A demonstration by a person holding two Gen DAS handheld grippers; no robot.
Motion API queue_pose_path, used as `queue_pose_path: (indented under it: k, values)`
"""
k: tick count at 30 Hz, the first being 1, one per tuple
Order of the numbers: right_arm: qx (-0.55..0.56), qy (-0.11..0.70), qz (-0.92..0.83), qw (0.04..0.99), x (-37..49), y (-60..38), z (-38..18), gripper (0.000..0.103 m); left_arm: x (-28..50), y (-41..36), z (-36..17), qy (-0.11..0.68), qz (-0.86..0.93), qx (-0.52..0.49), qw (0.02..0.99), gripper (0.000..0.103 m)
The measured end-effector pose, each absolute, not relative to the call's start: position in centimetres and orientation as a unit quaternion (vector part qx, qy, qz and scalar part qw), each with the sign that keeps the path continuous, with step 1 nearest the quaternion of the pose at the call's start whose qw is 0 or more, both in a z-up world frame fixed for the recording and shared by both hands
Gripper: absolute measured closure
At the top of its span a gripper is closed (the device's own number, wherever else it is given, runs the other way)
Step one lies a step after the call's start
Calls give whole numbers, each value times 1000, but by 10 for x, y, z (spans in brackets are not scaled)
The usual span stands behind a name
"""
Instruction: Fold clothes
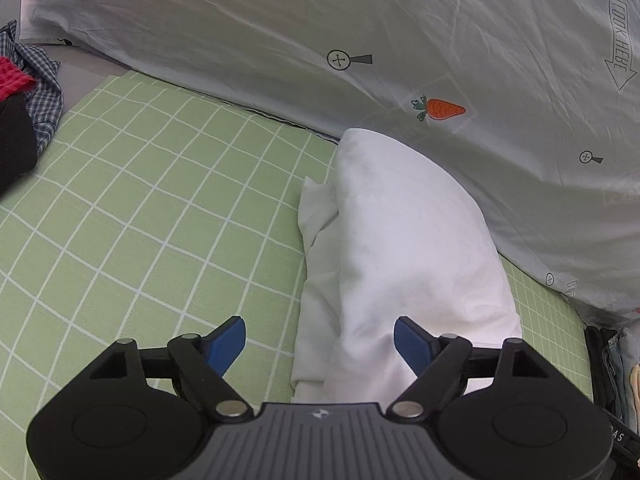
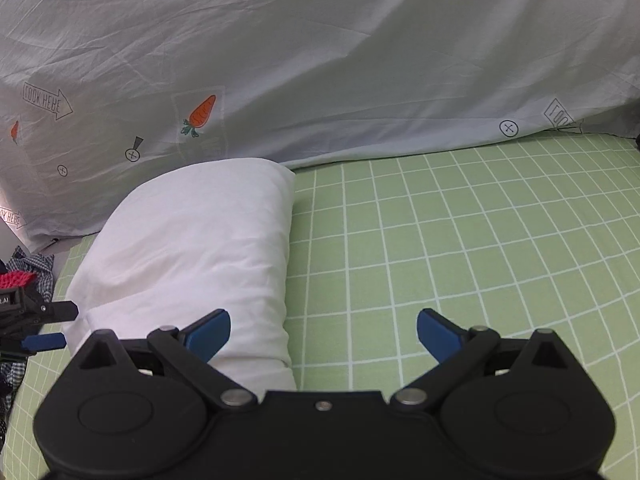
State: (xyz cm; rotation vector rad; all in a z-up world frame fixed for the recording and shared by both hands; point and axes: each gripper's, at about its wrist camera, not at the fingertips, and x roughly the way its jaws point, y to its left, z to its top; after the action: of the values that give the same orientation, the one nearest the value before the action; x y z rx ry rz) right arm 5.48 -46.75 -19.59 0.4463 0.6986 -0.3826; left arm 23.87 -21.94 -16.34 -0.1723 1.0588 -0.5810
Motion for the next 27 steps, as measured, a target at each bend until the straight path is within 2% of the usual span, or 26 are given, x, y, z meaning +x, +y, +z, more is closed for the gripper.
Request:
queue_pose_path:
  k: [3, 7, 9, 18, 21, 22, 23, 24, 25, 27]
  values:
    - [214, 338, -160, 902, 78, -465, -192, 2, 243, -223, -171, 498, -292, -74, 813, 14]
    - [225, 353, -129, 899, 114, -463, -198, 2, 253, -230, -180, 506, -328, -77, 794, 12]
    - [229, 364, -126, 894, 128, -463, -203, 2, 256, -235, -183, 504, -338, -67, 792, 7]
    - [246, 401, -125, 873, 157, -466, -236, 2, 273, -252, -210, 529, -359, -76, 766, 1]
    - [279, 402, -109, 865, 157, -473, -245, 5, 274, -262, -219, 533, -369, -78, 758, 0]
    - [287, 400, -102, 864, 156, -475, -247, 11, 271, -266, -218, 528, -373, -69, 760, 0]
    - [292, 395, -94, 866, 154, -475, -247, 18, 268, -270, -218, 525, -378, -68, 760, 6]
    - [289, 391, -90, 870, 152, -474, -247, 24, 264, -273, -218, 522, -382, -73, 759, 18]
    - [276, 387, -91, 875, 151, -469, -245, 33, 260, -276, -216, 519, -383, -76, 761, 19]
    - [257, 380, -93, 884, 147, -461, -241, 45, 250, -278, -210, 508, -374, -72, 772, 38]
